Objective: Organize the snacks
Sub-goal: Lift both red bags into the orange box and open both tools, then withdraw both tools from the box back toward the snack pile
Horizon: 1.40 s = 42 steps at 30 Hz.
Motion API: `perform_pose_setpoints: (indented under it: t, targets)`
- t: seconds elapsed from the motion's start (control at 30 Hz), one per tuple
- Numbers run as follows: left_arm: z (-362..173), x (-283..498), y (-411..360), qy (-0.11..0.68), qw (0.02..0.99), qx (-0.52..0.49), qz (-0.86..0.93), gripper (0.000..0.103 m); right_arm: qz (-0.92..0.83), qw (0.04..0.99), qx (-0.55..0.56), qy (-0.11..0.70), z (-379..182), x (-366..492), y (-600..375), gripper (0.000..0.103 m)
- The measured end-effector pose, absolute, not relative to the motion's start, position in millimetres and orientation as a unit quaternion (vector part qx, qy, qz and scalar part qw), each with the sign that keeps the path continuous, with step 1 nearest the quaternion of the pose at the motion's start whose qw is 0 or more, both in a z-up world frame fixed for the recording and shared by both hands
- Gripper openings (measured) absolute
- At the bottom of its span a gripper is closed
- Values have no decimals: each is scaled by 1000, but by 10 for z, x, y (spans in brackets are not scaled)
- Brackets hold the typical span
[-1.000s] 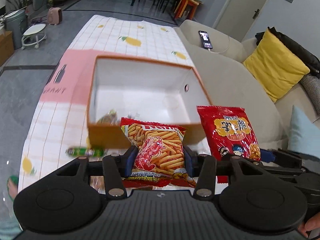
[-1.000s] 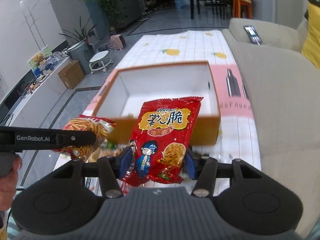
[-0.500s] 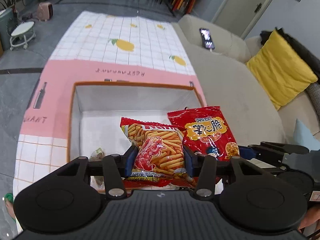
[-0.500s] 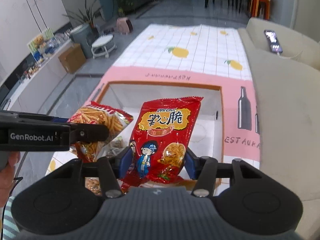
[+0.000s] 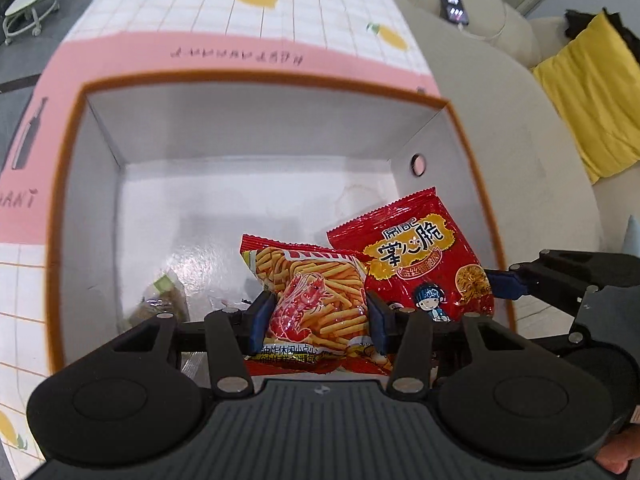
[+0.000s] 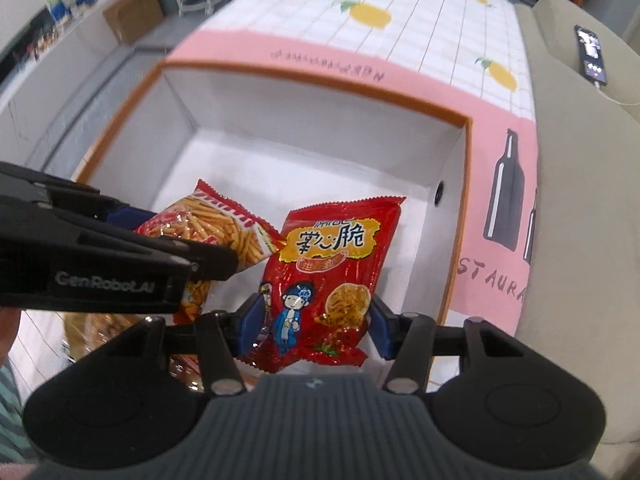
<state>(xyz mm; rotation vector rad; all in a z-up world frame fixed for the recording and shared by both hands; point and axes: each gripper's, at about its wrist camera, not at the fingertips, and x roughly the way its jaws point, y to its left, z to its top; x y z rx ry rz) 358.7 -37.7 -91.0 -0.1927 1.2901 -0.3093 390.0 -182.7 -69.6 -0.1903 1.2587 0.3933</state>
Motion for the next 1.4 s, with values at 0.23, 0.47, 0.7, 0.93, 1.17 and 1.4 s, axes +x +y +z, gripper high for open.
perform_pose_setpoints:
  t: [0.23, 0.47, 0.7, 0.93, 1.17, 1.4]
  targets:
    - [-1099, 3678, -539, 624, 765, -74, -143, 54, 181, 756, -143, 613, -894, 3974, -1684, 52]
    - [-1216, 3760, -588, 638, 753, -77, -139, 54, 168, 733, -160, 639, -967, 4046, -1677, 53]
    - [-1280, 3750, -543, 649, 743, -93, -135, 62, 166, 727, -170, 644, -979, 4042, -1660, 53]
    - [-1165, 3687, -517, 641, 749, -100, -136, 75, 159, 728, -180, 642, -930, 3997, -1647, 57]
    - [-836, 3540, -441, 623, 766, -84, -136, 75, 155, 740, -175, 631, -758, 3898, -1663, 58]
    - [-543, 3332, -343, 604, 782, -85, -132, 75, 149, 763, -160, 608, -449, 3721, -1693, 58]
